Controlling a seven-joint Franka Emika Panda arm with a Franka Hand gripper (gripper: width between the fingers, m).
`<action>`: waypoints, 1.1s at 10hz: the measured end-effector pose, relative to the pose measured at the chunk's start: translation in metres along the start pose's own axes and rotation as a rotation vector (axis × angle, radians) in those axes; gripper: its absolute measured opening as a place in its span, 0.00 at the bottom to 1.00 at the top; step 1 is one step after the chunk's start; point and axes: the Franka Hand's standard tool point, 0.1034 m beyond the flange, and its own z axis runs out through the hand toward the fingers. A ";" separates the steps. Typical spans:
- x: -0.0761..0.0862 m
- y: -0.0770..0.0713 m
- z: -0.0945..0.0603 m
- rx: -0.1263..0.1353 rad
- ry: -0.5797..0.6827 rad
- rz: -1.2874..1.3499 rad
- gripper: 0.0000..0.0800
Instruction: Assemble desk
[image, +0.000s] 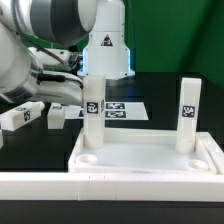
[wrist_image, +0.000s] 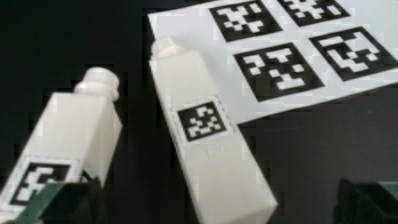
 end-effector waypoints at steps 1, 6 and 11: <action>0.003 0.001 -0.001 -0.003 0.013 0.001 0.81; 0.012 0.003 0.010 -0.011 0.035 0.005 0.81; 0.014 0.003 0.014 -0.009 0.038 0.004 0.81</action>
Offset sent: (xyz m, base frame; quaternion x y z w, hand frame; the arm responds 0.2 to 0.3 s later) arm -0.0076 0.0052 -0.0174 -0.0021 0.0255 0.0061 0.9997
